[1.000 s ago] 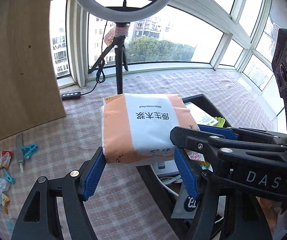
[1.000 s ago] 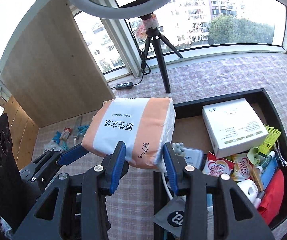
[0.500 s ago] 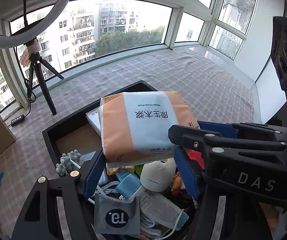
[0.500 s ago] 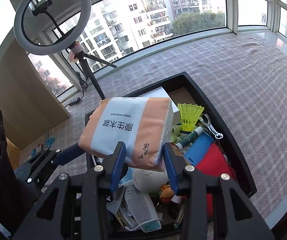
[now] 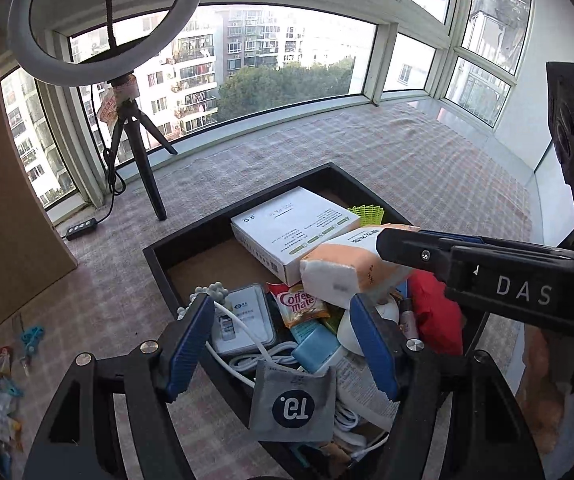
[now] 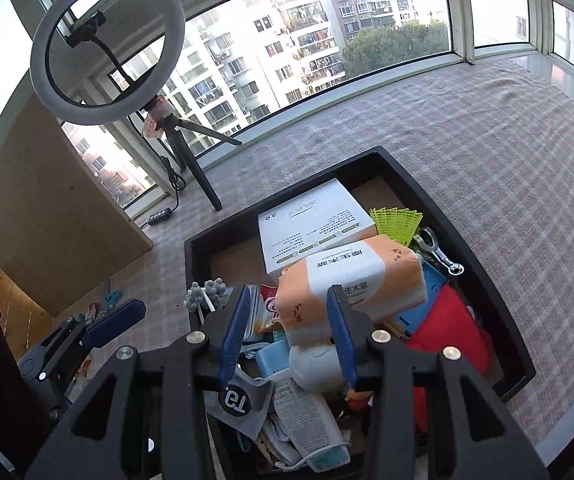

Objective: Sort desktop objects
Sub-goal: 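Carry the tissue pack with both tools into the black bin and release, then move both open tools back over the table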

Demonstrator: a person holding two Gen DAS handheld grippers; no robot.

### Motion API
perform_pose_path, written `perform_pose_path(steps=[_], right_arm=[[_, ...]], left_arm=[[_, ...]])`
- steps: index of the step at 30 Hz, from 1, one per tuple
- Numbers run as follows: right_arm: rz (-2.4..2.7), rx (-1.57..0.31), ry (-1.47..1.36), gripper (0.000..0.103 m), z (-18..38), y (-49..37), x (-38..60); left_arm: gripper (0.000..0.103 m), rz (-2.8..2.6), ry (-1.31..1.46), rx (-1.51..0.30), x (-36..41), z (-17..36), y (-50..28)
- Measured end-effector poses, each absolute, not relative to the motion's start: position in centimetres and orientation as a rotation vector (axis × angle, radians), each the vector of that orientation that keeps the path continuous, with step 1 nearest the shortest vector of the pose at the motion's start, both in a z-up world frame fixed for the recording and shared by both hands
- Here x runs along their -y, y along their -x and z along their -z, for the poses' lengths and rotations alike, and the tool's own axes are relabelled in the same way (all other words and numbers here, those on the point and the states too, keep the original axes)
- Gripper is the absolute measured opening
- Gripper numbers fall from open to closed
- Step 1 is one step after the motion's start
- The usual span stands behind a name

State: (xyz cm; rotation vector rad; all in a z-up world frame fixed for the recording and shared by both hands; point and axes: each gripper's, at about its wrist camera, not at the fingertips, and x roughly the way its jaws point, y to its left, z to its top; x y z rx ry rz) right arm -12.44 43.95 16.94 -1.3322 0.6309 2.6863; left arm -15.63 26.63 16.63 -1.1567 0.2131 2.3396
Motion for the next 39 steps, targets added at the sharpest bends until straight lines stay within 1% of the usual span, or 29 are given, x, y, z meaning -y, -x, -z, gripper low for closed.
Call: perform_pose_path(steps=[4,10,15,23,29,39], right_arm=[[-2.754,-0.564,1.398,0.039,-16.4,13.7,-40.5],[-2.858,-0.467,1.528,0.039,-15.0,15.6,-34.5],[-2.945,-0.331,1.648,0.039,-14.2,17.3,-28.7],[-2.995,-0.212,1.793,0.04,-12.8,19.8,-21.7],[-3.015,-0.147,1.854,0.04,-12.2,22.4,-16.6],[-3.005,-0.111,2.043,0.038,-8.7,27.3,-7.5]], left_arm=[[0.068,-2.427,1.228,-0.176,-21.2,-15.6,16.3],[0.068,-2.584,1.371,-0.049,-11.2,-13.5,16.8],[0.068,-2.706,1.48,0.045,-3.2,-12.1,16.3],[0.067,-2.832,1.636,0.278,7.9,-10.2,15.7],[0.067,-2.868,1.665,0.427,12.7,-9.6,16.9],[0.065,-2.862,1.712,0.456,14.3,-7.1,20.2]])
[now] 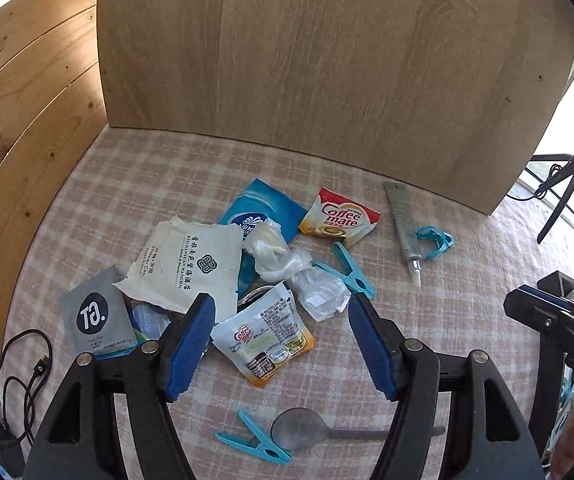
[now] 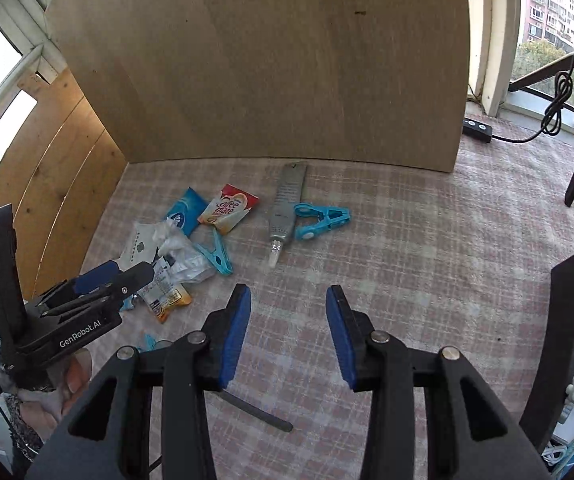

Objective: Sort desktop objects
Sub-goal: 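Move both open tools back over the table, then grasp the grey tube with the right tool while the left tool grasps the white plastic bag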

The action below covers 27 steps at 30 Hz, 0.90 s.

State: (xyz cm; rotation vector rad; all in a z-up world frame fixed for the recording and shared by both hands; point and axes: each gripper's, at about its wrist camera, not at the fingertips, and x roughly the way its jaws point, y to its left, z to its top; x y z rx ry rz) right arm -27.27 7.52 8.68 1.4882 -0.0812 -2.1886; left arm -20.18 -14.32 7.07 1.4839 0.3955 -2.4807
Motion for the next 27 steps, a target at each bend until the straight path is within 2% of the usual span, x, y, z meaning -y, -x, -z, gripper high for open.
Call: perform_pose_path(steps=[15,17,21,24,27], right_arm=[[2.135,0.039,-1.625,0.037,-2.5,32.3,-1.8],[2.138,0.034,-1.633,0.037,-2.0,32.7,-1.6],[2.165,-0.007,-1.609,0.033,-2.0,33.4,-1.0],[2.184,-0.073,-1.587,0.025,-2.0,33.4,-0.6],[2.178,-0.083,-1.569,0.024,-2.0,33.0,-0.9]], left_arm=[[0.062,2.447,-1.523,-0.41,14.9,-4.4,22.8],[0.057,2.446,-1.53,-0.398,14.6,-4.1,23.3],[0.041,2.44,-1.545,-0.421,14.4,-3.5,24.0],[0.037,2.447,-1.532,-0.43,14.3,-3.3,24.1],[0.032,2.455,-1.52,-0.46,14.4,-3.5,23.9]])
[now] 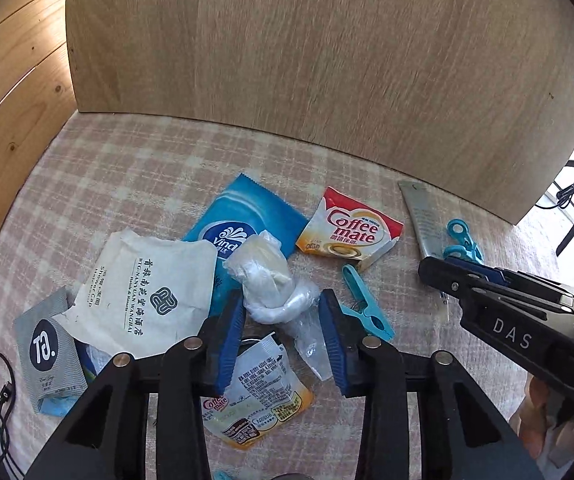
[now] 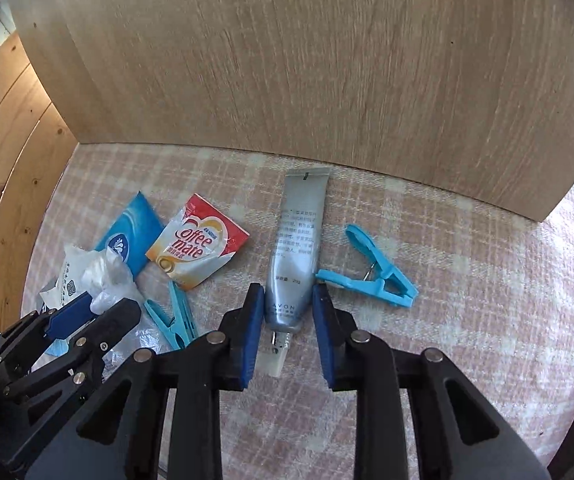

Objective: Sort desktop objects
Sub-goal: 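Grasp the grey tube with the right tool while the left tool grasps the white plastic bag, then carry the tube and plastic bag into the black bin and open both tools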

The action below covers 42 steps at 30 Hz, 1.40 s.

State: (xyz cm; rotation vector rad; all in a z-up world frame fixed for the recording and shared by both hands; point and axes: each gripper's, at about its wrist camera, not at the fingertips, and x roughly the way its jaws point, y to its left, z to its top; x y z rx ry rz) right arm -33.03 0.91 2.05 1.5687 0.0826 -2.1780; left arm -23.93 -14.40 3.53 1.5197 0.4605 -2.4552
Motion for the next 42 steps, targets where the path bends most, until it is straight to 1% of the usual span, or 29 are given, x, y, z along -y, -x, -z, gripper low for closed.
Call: perform_pose_path(steps=[1,4,12,19,23,29,33,36,42], right_arm=[[2.175,-0.078,-1.568,0.024,-2.1,32.9,-1.2],[2.151,-0.04,-1.576,0.024,-2.1,32.3,-2.0],[2.123,0.036,-1.517,0.024,-4.2,28.3,-5.3],[2.175,0.105,-1.469,0.023,-7.1,26.0,-9.2],[2.216,0.108,-1.443,0.023,-8.4,24.1,-11.5],[2.296,0.139,-1.397,0.023,-10.1,22.0,-15.0],[2.337,0.208,-1.37,0.023,-11.6,20.5,-18.3],[2.379,0.262,-1.354,0.023,-12.6,19.3,-21.0],[2.511,0.346,-1.319,0.023,-14.8,17.1,-27.6]], left_arm=[[0.03,2.458,-1.516,-0.474,14.5,-3.7,23.8],[0.029,2.47,-1.49,-0.498,14.5,-4.4,23.3],[0.028,2.547,-1.411,-0.509,13.1,-8.3,20.5],[0.028,2.627,-1.399,-0.46,10.1,-10.9,19.2],[0.028,2.665,-1.424,-0.427,8.0,-11.7,18.4],[0.028,2.743,-1.461,-0.398,4.2,-13.0,17.5],[0.028,2.817,-1.484,-0.362,0.9,-14.1,17.3],[0.028,2.879,-1.514,-0.353,-2.0,-14.8,17.3],[0.028,3.005,-1.579,-0.258,-9.0,-16.2,18.0]])
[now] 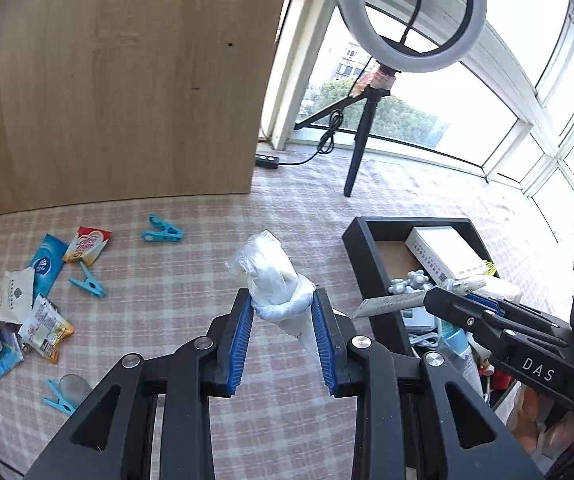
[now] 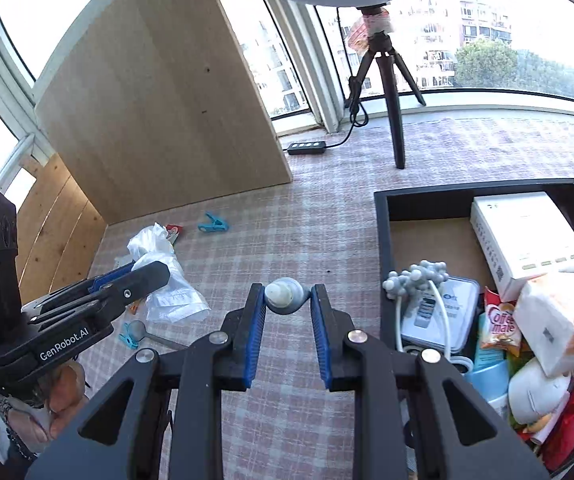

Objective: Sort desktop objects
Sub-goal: 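Carry the tube and plastic bag into the black bin and open both tools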

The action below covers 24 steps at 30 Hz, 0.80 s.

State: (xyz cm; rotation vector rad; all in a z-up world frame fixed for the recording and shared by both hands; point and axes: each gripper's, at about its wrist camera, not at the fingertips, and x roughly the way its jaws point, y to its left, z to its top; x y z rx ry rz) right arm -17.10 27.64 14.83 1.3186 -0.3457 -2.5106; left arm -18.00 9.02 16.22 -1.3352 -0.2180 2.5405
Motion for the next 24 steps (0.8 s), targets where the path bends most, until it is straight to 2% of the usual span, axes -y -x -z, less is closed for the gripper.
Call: perform_pose_path(steps=[13,24], right_arm=[[2.731,0.467,-1.254,0.023,-17.7,18.5,-37.4],[2.765,0.485,-1.295,0.023,-16.2,21.2,-39.9]], left_arm=[[0.028,-2.442,1.225,0.035,-22.2,-18.4,22.4],[0.029,-2.438,1.238,-0.032,-25.7,-17.1,25.9]])
